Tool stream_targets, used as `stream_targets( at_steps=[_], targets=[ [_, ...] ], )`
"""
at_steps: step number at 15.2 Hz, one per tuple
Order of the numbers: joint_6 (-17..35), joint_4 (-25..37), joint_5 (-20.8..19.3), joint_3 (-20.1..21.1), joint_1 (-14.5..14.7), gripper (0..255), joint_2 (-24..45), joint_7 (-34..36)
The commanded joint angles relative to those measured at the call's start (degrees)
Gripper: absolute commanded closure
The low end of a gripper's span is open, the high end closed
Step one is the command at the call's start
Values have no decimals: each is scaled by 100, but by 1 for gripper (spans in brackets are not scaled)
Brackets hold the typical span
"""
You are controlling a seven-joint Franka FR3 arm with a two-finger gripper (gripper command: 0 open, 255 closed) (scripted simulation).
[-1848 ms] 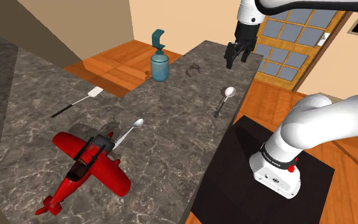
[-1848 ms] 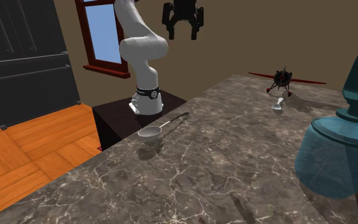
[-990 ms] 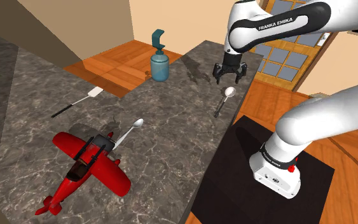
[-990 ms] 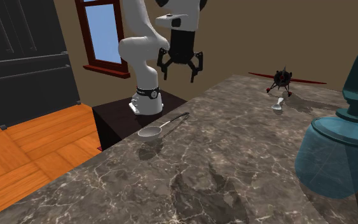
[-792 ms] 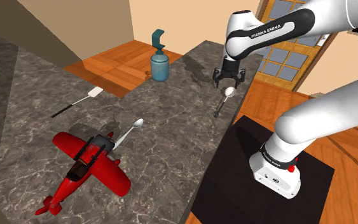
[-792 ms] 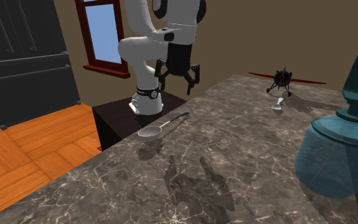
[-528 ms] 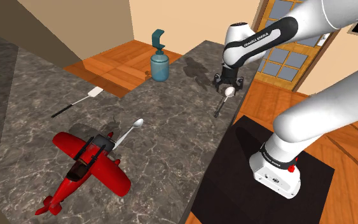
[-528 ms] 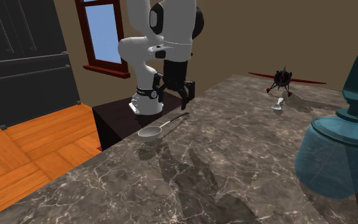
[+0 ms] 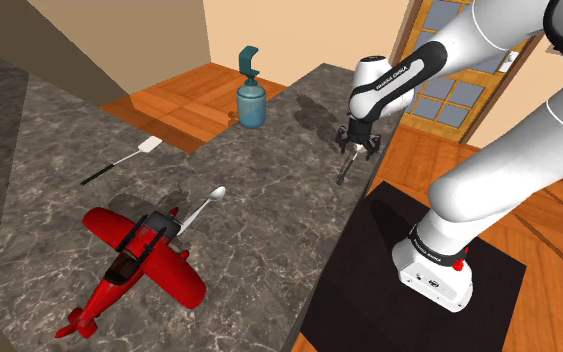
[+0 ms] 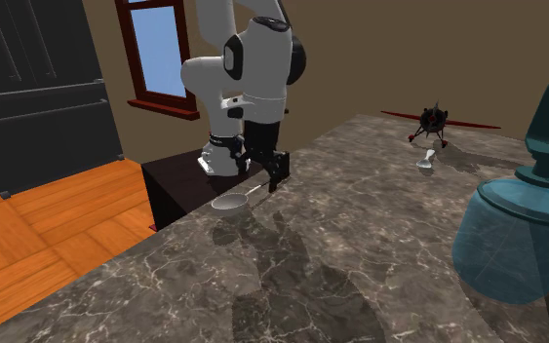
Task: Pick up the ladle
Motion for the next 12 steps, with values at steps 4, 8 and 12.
stream_targets(
  at_steps=[4,8,12],
  targets=[
    [272,-50,-49,15,-11,255,222,69],
    [273,-49,-48,18,-9,255,224,72],
    [270,-50,-47,18,-8,255,221,72]
  ],
)
